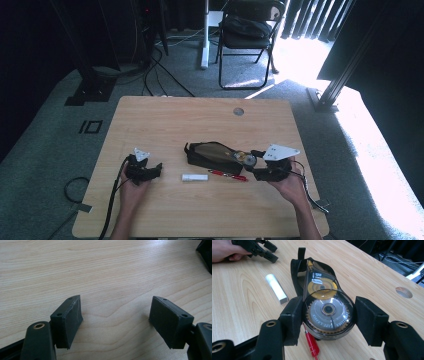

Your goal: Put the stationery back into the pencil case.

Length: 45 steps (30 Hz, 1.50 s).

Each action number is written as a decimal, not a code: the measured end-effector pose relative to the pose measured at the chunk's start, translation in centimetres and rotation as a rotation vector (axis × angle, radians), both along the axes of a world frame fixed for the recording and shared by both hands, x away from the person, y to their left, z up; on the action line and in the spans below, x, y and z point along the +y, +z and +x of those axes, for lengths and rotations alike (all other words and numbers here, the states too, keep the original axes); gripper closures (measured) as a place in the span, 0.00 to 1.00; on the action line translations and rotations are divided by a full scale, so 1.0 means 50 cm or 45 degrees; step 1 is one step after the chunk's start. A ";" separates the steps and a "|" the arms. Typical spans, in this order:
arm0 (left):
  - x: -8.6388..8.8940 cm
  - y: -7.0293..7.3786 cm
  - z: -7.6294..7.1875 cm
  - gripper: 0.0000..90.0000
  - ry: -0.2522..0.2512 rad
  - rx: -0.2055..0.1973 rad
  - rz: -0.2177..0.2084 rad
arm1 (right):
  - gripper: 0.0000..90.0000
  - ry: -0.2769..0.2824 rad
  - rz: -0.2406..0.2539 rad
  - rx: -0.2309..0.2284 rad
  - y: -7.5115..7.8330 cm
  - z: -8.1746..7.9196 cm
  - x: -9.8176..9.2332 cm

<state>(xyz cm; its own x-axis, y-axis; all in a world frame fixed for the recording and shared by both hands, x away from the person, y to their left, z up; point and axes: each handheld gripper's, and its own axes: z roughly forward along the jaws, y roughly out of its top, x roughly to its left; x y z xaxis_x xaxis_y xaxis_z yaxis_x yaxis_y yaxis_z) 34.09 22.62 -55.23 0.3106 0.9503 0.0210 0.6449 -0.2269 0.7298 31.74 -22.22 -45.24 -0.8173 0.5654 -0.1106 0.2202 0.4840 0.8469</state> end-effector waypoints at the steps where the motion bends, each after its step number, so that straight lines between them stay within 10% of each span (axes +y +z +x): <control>1: 0.000 0.000 0.000 0.29 -0.001 0.001 0.001 | 0.46 0.001 -0.002 0.000 0.000 0.001 0.001; 45: 0.000 0.000 0.000 0.29 0.000 0.000 -0.001 | 0.46 0.036 -0.010 0.003 -0.005 0.047 0.057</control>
